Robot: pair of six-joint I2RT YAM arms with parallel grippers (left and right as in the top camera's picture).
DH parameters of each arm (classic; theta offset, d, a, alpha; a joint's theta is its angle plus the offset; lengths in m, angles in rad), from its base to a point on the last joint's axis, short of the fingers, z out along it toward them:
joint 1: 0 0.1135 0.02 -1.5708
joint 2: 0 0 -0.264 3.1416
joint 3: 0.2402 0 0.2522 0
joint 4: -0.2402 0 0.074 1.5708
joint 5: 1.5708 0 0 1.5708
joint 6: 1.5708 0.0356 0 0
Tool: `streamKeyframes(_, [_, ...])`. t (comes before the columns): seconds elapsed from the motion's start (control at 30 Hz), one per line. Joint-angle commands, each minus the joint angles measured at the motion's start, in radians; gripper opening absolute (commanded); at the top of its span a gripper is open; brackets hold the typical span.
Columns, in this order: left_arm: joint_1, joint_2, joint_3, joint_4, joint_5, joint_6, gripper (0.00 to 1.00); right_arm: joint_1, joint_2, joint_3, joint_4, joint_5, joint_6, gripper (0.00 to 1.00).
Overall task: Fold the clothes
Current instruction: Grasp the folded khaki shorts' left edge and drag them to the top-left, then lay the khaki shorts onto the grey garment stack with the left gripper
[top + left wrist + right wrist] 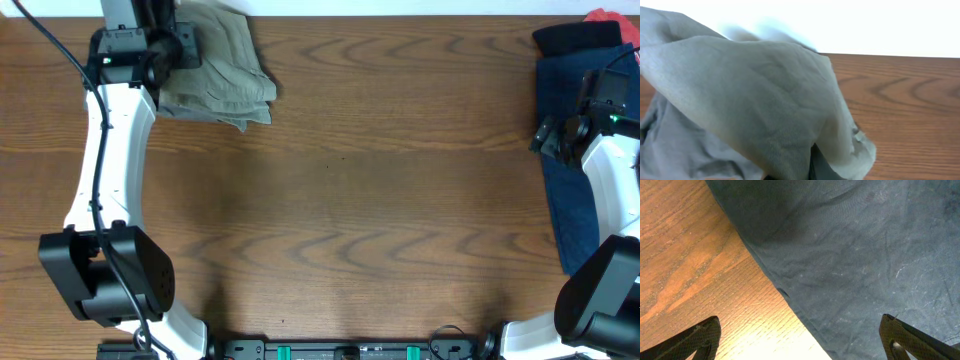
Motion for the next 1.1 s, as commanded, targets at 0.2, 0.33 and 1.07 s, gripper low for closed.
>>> streamKeyframes(0.2, [0.097,0.120,0.035,0.043,-0.020,0.062,0.06,-0.003,-0.010,-0.001,-0.001,0.018,-0.008,0.99])
streamKeyframes(0.33, [0.156,0.163,0.035,0.071,-0.051,0.062,0.06,-0.003,-0.010,-0.001,-0.001,0.018,-0.008,0.99])
streamKeyframes(1.07, [0.301,0.235,0.032,0.138,-0.069,0.061,0.58,-0.003,-0.010,-0.001,-0.001,0.018,-0.008,0.99])
